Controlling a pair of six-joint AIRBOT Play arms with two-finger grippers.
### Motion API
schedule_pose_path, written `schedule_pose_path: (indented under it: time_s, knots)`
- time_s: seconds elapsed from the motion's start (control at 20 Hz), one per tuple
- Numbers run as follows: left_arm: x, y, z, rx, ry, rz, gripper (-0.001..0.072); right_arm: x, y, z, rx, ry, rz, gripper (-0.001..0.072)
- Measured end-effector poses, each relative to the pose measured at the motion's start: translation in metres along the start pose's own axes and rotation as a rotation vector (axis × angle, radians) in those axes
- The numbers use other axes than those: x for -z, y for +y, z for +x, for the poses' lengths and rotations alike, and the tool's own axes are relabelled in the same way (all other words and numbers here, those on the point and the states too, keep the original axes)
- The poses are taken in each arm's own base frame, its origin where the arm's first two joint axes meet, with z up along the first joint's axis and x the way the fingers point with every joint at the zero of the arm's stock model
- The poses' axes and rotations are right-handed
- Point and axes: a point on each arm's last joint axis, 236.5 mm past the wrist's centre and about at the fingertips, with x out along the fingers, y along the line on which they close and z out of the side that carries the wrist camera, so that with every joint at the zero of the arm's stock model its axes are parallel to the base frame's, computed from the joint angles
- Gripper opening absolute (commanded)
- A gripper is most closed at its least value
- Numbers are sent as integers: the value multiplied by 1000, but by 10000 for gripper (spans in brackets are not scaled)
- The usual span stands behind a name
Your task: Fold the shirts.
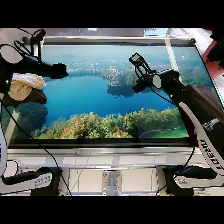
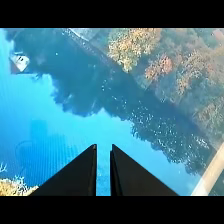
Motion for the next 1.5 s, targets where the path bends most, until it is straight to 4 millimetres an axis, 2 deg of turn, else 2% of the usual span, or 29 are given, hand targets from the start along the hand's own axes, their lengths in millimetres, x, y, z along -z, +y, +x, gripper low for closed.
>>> schedule_pose_path:
  time_s: [0.25, 0.35, 0.45, 0.6, 0.65, 0.7, 0.75, 0.8, 0.9, 1.1, 1.3, 1.5]
  knots:
    - [-4, 1, 0, -4, -15, 1, 22, 0, 0, 0, 0, 0, 0, 137]
    - [-10, 8, 0, -36, -40, 22, 22, 0, 0, 0, 0, 0, 0, 137]
    - [-21, 29, -3, -128, -86, 73, 20, 0, 0, 0, 0, 0, 0, 137]
    - [-54, 82, -19, -363, -211, 129, 20, 0, 0, 0, 0, 0, 0, 137]
    - [-65, 100, -28, -439, -255, 131, 78, 0, 0, 0, -1, 1, 0, 137]
    - [-74, 118, -36, -504, -292, 128, 304, 0, 0, 0, 0, 0, 0, 137]
    - [-79, 138, -41, -560, -320, 109, 574, 0, 0, 0, 0, 0, 0, 137]
    - [-79, 158, -44, -605, -329, 71, 664, 0, 0, 0, 0, 0, 0, 137]
    - [-68, 198, -40, -664, -310, -22, 661, -1, 0, 0, 1, -6, 0, 137]
    - [-26, 267, -16, -734, -204, -190, 664, -6, 1, 0, -2, -23, 8, 137]
    - [0, 312, -4, -780, -168, -301, 664, -10, 12, -1, -51, -40, 57, 137]
    - [3, 348, -13, -802, -277, -473, 664, -14, 20, -1, -86, -54, 93, 137]
